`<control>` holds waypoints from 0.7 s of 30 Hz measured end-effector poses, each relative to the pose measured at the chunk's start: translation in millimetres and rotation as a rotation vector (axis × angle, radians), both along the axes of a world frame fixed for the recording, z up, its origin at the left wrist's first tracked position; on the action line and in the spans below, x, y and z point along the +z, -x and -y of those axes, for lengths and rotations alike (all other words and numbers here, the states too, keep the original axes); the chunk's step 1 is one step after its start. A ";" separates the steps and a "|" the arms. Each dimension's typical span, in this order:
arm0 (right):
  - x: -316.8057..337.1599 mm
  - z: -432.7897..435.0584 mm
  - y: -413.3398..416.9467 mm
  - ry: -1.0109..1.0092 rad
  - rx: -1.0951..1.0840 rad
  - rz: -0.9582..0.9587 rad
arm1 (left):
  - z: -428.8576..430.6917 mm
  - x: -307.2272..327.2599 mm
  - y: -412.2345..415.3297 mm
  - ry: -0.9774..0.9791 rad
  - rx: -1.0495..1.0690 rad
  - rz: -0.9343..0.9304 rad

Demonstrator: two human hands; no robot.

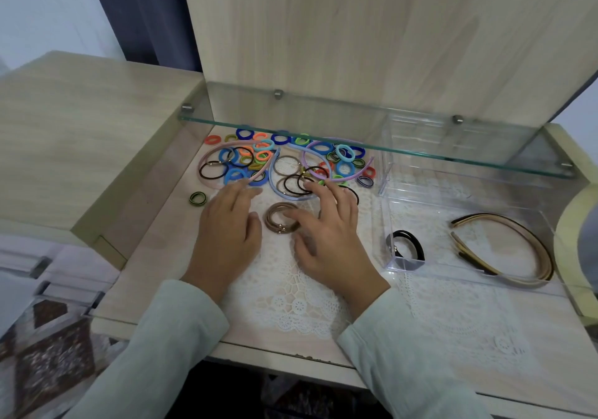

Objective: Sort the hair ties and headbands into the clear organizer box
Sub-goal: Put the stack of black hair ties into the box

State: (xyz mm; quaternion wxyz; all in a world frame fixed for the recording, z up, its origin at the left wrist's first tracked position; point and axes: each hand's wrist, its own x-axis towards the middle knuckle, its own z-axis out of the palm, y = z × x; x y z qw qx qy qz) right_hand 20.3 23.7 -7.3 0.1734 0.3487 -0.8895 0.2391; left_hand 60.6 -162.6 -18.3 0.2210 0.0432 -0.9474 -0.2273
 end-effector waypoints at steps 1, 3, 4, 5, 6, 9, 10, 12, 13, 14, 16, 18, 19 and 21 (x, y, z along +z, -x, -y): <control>-0.1 -0.2 -0.3 -0.014 -0.008 0.001 | -1.7 0.8 0.3 0.006 0.055 0.072; -0.6 -0.7 -0.7 -0.040 -0.023 0.005 | -4.8 2.5 2.2 0.011 0.122 0.205; -0.7 -0.2 -1.3 -0.049 -0.032 0.010 | -5.0 2.4 2.8 0.028 0.130 0.244; -0.6 -0.2 -1.6 -0.057 -0.042 0.017 | -5.6 2.7 3.3 0.045 0.128 0.264; 0.0 -0.2 -1.5 -0.063 -0.048 0.023 | -5.8 3.1 3.6 0.051 0.122 0.273; 0.4 0.6 -1.7 -0.070 -0.055 0.016 | -6.1 3.5 4.1 0.013 0.104 0.290; 0.3 1.3 -2.6 -0.070 -0.059 0.008 | -6.2 3.7 3.7 0.007 0.099 0.288; -0.2 2.8 -4.6 -0.058 -0.070 -0.011 | -6.4 4.3 3.3 -0.001 0.089 0.282; -0.3 3.6 -5.5 -0.049 -0.075 -0.022 | -6.7 4.9 3.2 -0.008 0.090 0.279; -0.6 4.6 -5.7 -0.040 -0.081 -0.037 | -6.5 4.6 3.5 -0.015 0.091 0.280; -1.8 6.6 -4.8 -0.019 -0.076 -0.075 | -6.2 6.3 3.8 -0.041 0.084 0.280; -3.7 8.1 -3.4 -0.007 -0.051 -0.112 | -5.1 8.4 3.9 -0.115 0.053 0.241; -4.9 8.8 -2.6 -0.012 -0.042 -0.126 | -4.5 9.8 3.4 -0.186 0.034 0.213; -7.1 9.1 -1.8 -0.028 -0.046 -0.145 | -4.5 12.9 1.0 -0.307 0.021 0.129</control>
